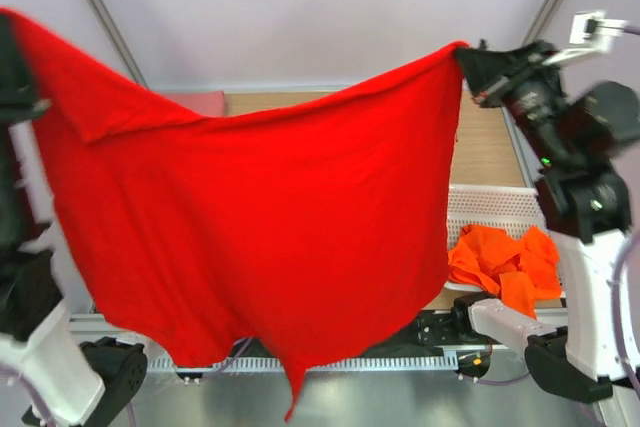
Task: Fold and stack the t-shirts
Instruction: Fold the tshirt
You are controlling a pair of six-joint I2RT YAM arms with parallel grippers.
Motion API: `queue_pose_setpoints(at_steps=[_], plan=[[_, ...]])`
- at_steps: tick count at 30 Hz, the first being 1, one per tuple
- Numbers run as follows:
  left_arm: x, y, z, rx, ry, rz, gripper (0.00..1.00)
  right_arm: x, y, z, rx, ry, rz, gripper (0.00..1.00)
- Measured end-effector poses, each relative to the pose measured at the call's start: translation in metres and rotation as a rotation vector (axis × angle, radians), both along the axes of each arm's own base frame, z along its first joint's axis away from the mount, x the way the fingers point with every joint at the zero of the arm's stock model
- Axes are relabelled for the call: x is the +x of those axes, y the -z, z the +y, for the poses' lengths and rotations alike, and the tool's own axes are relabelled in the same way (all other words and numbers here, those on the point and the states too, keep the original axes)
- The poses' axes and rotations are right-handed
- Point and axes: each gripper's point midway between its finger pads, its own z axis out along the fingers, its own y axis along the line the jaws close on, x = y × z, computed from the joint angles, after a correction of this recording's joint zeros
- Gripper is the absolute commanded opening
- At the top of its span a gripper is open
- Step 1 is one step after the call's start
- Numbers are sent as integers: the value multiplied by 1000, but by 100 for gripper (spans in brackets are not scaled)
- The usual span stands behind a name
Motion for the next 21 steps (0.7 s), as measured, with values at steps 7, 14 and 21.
queue_pose_setpoints(at_steps=[7, 14, 21], plan=[[240, 171, -45, 161, -17, 575, 0, 137, 185, 22, -100, 56, 417, 2], [376, 429, -31, 242, 21, 1173, 0, 225, 362, 29, -182, 104, 724, 2], [438, 547, 3, 146, 67, 1383, 0, 314, 459, 27, -204, 125, 838, 2]])
